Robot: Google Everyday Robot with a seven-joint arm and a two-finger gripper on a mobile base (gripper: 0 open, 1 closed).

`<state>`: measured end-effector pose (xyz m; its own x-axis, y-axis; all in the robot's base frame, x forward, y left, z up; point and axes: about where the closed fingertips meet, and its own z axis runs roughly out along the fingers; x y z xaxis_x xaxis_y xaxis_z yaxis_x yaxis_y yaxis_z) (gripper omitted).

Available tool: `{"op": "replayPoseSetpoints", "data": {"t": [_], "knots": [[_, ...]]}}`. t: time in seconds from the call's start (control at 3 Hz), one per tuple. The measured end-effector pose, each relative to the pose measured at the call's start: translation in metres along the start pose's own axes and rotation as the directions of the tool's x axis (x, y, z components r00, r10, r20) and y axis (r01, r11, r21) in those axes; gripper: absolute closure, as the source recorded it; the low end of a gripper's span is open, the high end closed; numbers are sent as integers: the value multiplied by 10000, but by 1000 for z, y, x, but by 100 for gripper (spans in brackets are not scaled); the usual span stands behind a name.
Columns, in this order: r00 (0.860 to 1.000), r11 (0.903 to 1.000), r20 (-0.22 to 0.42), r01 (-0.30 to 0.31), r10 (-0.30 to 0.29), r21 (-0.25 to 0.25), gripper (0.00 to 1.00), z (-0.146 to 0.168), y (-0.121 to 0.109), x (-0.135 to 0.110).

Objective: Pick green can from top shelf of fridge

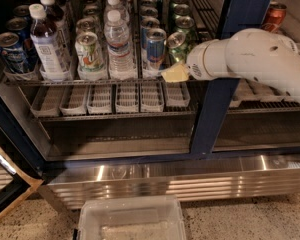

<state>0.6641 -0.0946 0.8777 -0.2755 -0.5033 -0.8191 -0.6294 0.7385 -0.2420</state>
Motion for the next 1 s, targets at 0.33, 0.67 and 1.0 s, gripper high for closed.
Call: {"op": "replayPoseSetpoints", "data": {"t": [0.33,0.67,1.0], "knots": [[10000,10000,14,-29,29,-27,100,-1,0,2],[10000,10000,15,-29,29,-28,100,-1,0,2],[10000,10000,42,-39,39,-55,100,-2,1,1]]}}
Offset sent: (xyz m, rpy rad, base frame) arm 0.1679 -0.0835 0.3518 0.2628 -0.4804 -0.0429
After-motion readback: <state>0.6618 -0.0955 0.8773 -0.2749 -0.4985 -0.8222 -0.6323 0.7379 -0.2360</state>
